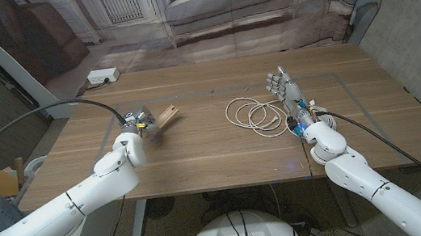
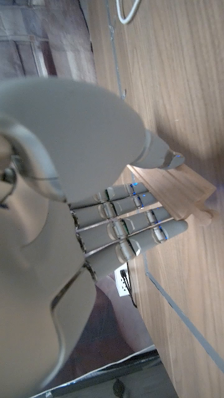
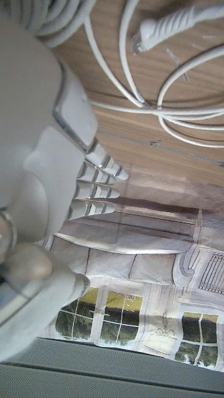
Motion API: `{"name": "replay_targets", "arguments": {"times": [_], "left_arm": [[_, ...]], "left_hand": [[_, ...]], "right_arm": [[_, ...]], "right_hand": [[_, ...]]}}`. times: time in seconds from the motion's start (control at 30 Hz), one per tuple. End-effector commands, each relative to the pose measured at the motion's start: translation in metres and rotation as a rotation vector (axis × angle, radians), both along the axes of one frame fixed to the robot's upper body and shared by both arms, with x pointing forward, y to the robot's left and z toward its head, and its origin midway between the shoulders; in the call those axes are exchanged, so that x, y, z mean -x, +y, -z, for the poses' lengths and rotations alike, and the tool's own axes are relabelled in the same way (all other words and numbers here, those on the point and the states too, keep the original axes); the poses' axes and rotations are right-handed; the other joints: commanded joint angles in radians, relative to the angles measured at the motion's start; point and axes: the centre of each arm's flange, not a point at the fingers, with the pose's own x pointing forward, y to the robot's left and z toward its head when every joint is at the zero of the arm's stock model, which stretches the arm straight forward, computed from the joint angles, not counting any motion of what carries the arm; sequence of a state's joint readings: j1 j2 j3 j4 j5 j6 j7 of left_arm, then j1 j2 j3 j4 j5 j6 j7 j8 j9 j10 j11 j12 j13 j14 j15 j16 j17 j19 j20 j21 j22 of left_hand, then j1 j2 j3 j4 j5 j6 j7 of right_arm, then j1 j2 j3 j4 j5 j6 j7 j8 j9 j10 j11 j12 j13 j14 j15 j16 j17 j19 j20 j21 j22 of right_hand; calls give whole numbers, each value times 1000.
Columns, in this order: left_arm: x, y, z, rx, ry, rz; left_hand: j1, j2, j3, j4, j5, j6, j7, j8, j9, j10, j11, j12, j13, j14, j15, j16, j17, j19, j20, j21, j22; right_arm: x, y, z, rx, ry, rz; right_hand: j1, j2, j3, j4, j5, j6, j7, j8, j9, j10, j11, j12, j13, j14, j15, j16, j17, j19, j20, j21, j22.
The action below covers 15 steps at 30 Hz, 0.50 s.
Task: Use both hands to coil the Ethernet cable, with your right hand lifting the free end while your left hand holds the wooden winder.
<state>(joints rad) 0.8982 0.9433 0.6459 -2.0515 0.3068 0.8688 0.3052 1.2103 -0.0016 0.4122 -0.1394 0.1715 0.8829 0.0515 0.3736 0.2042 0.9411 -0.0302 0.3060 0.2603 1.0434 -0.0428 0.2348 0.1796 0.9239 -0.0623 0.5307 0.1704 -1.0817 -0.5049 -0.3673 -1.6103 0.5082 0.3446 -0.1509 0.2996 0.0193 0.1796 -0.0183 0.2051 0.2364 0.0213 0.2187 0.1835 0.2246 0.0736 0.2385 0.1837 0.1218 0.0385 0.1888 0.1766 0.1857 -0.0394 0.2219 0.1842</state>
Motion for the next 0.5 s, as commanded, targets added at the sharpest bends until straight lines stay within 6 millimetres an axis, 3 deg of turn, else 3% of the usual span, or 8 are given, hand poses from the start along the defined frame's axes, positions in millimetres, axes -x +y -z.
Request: {"name": "replay_targets", "arguments": {"times": [0.03, 0.3, 0.5], "left_arm": [[10, -2, -13, 12, -140, 166], [13, -6, -18, 15, -269, 293], [9, -9, -21, 28, -314, 380]], "left_hand": [[59, 66, 22, 4, 6, 156, -72, 25, 13, 126, -114, -6, 7, 139, -176, -4, 3, 32, -38, -1, 5], [60, 66, 24, 4, 7, 158, -77, 25, 12, 124, -119, -10, 13, 140, -179, -7, 5, 27, -41, -3, 6], [59, 66, 24, 5, 7, 157, -77, 24, 11, 123, -119, -12, 17, 137, -178, -10, 6, 23, -43, -4, 6]], "right_arm": [[24, 8, 0, 166, -93, 142], [26, 6, 4, 245, -124, 223], [30, 3, 7, 342, -137, 325]], "right_hand": [[24, 3, 6, -13, -1, 19, -8, 9, 3, 23, -7, 7, 3, 23, -12, 9, 3, 18, -4, 3, 1], [58, 8, 16, -40, -3, 76, -35, 15, 4, 75, -36, 19, 2, 78, -29, 15, 2, 84, -6, 18, 1], [99, 26, 34, -64, -1, 101, -71, 15, 5, 95, -59, 21, 2, 99, -34, 12, 1, 100, -6, 16, 0]]}}
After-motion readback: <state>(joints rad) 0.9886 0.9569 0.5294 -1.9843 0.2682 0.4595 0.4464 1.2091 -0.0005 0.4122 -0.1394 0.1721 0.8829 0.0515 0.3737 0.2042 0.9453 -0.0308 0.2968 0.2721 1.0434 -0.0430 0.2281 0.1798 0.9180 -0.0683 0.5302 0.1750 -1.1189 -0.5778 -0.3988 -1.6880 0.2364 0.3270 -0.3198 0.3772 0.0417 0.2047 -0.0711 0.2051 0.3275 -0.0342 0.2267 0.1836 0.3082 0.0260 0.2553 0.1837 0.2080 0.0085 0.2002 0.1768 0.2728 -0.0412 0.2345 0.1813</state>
